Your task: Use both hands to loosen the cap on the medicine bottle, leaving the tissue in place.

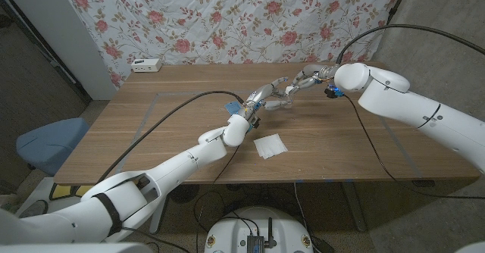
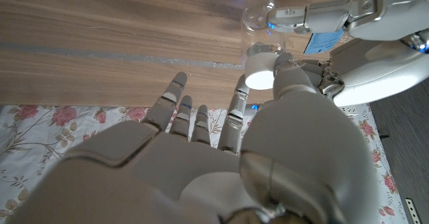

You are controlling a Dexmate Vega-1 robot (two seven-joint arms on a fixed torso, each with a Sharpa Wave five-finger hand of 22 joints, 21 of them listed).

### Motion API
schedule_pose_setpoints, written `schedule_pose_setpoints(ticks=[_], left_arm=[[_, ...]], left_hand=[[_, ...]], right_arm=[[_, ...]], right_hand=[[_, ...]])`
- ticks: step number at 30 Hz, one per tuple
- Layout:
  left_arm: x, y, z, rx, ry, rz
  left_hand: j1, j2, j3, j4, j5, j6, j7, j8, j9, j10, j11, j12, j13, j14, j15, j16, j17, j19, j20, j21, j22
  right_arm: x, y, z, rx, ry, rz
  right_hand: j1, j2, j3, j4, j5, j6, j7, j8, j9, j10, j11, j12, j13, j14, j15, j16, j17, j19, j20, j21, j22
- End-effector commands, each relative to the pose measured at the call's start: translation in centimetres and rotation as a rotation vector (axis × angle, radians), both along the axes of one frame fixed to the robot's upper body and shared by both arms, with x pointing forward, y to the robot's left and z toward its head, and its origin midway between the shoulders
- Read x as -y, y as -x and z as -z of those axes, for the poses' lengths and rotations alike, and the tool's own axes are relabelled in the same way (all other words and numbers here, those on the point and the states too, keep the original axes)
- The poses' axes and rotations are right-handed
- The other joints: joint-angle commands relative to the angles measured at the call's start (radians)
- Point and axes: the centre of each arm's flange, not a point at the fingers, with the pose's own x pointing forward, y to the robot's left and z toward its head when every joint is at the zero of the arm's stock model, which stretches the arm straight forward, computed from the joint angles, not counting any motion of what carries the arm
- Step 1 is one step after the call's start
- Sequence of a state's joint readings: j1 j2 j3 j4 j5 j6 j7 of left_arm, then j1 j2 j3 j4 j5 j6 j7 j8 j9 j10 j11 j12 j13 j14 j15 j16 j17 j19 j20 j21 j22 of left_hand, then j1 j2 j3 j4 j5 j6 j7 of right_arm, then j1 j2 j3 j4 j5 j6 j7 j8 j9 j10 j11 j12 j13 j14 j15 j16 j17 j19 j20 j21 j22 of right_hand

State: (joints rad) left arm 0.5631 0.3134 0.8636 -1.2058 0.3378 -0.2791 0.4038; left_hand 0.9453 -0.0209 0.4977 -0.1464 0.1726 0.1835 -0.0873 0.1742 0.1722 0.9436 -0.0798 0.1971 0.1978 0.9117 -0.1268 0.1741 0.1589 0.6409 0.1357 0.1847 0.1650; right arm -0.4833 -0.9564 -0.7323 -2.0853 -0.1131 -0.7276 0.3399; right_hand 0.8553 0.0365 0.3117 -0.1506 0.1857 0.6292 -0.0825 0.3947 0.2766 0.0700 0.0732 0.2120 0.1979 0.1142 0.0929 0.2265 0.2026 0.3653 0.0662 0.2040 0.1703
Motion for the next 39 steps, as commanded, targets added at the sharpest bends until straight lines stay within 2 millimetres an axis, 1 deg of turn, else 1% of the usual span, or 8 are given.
schedule_pose_setpoints(ticks=[1,4,14,17,22,27,30,39], left_arm=[[0.08,-0.23,-0.1,-0.005,-0.003,0.003],[0.09,-0.28,-0.13,-0.004,-0.005,0.004],[0.13,-0.42,-0.24,-0.007,-0.009,0.007],[0.2,-0.45,-0.24,-0.008,-0.01,0.008],[0.26,-0.45,-0.22,-0.009,-0.014,0.008],[0.26,-0.44,-0.2,-0.012,-0.014,0.007],[0.29,-0.41,-0.18,-0.013,-0.014,0.007],[0.37,-0.36,-0.1,-0.017,-0.016,0.008]], left_hand=[[0.002,0.009,0.009,-0.001,0.007,0.005,0.005,0.007,0.002,0.055,-0.048,0.006,0.003,0.008,-0.072,-0.002,0.001,-0.002,-0.004,0.003,0.003],[0.002,0.01,0.01,0.0,0.007,0.006,0.006,0.008,0.002,0.055,-0.048,0.006,0.003,0.009,-0.072,-0.002,0.002,-0.002,-0.004,0.003,0.003],[0.0,0.009,0.011,0.0,0.006,0.008,0.005,0.009,0.002,0.055,-0.048,0.006,0.003,0.009,-0.072,-0.002,0.002,-0.001,-0.004,0.003,0.003],[-0.001,0.009,0.012,0.001,0.006,0.008,0.006,0.009,0.002,0.054,-0.048,0.005,0.003,0.01,-0.072,-0.001,0.002,-0.002,-0.005,0.003,0.003],[-0.001,0.009,0.013,0.001,0.006,0.011,0.006,0.01,0.002,0.057,-0.048,0.006,0.003,0.01,-0.071,-0.002,0.001,-0.002,-0.005,0.003,0.003],[-0.001,0.009,0.014,0.001,0.006,0.014,0.004,0.011,0.002,0.057,-0.048,0.006,0.003,0.009,-0.073,-0.002,0.001,-0.001,-0.005,0.003,0.003],[-0.002,0.009,0.015,0.001,0.006,0.014,0.004,0.011,0.002,0.057,-0.047,0.006,0.003,0.009,-0.073,-0.002,0.001,-0.002,-0.005,0.003,0.003],[-0.005,0.009,0.016,0.002,0.006,0.017,0.001,0.012,0.002,0.056,-0.048,0.006,0.003,0.009,-0.072,-0.002,0.001,-0.003,-0.005,0.002,0.003]], right_arm=[[-0.08,-0.26,0.04,0.011,-0.004,-0.004],[-0.03,-0.31,0.03,0.012,-0.012,-0.011],[0.08,-0.4,0.07,0.016,-0.025,-0.022],[0.12,-0.41,0.07,0.018,-0.028,-0.024],[0.25,-0.43,0.04,0.022,-0.041,-0.036],[0.31,-0.45,0.03,0.027,-0.046,-0.041],[0.37,-0.47,0.03,0.023,-0.047,-0.044],[0.67,-0.47,0.05,0.004,-0.056,-0.047]], right_hand=[[0.021,0.007,0.005,-0.011,0.008,0.016,-0.009,0.012,0.006,0.014,-0.007,0.004,0.002,0.014,-0.007,0.006,0.001,0.012,0.0,0.002,0.002],[0.031,0.012,0.01,-0.014,0.008,0.02,-0.014,0.015,0.007,0.02,-0.016,0.005,0.002,0.019,-0.012,0.007,0.001,0.014,-0.001,0.002,0.002],[0.074,0.026,0.029,-0.026,0.008,0.026,-0.029,0.022,0.006,0.024,-0.029,0.001,0.001,0.025,-0.021,0.006,0.001,0.02,-0.004,0.0,0.001],[0.09,0.031,0.036,-0.028,0.007,0.029,-0.041,0.024,0.006,0.028,-0.035,0.0,0.001,0.026,-0.024,0.006,0.0,0.022,-0.005,-0.001,0.001],[0.105,0.038,0.042,-0.027,0.005,0.04,-0.052,0.03,0.005,0.034,-0.046,0.0,0.001,0.029,-0.034,0.006,0.0,0.024,-0.008,-0.001,0.001],[0.124,0.045,0.049,-0.026,0.002,0.058,-0.067,0.038,0.004,0.041,-0.068,-0.002,0.001,0.035,-0.044,0.006,0.0,0.028,-0.011,-0.001,0.001],[0.13,0.046,0.051,-0.027,0.002,0.062,-0.07,0.04,0.003,0.042,-0.068,-0.002,0.001,0.037,-0.046,0.006,0.0,0.03,-0.012,-0.001,0.001],[0.152,0.065,0.063,-0.025,0.004,0.052,-0.092,0.034,0.0,0.041,-0.087,-0.006,0.0,0.034,-0.051,0.004,0.001,0.026,-0.017,-0.004,0.001]])
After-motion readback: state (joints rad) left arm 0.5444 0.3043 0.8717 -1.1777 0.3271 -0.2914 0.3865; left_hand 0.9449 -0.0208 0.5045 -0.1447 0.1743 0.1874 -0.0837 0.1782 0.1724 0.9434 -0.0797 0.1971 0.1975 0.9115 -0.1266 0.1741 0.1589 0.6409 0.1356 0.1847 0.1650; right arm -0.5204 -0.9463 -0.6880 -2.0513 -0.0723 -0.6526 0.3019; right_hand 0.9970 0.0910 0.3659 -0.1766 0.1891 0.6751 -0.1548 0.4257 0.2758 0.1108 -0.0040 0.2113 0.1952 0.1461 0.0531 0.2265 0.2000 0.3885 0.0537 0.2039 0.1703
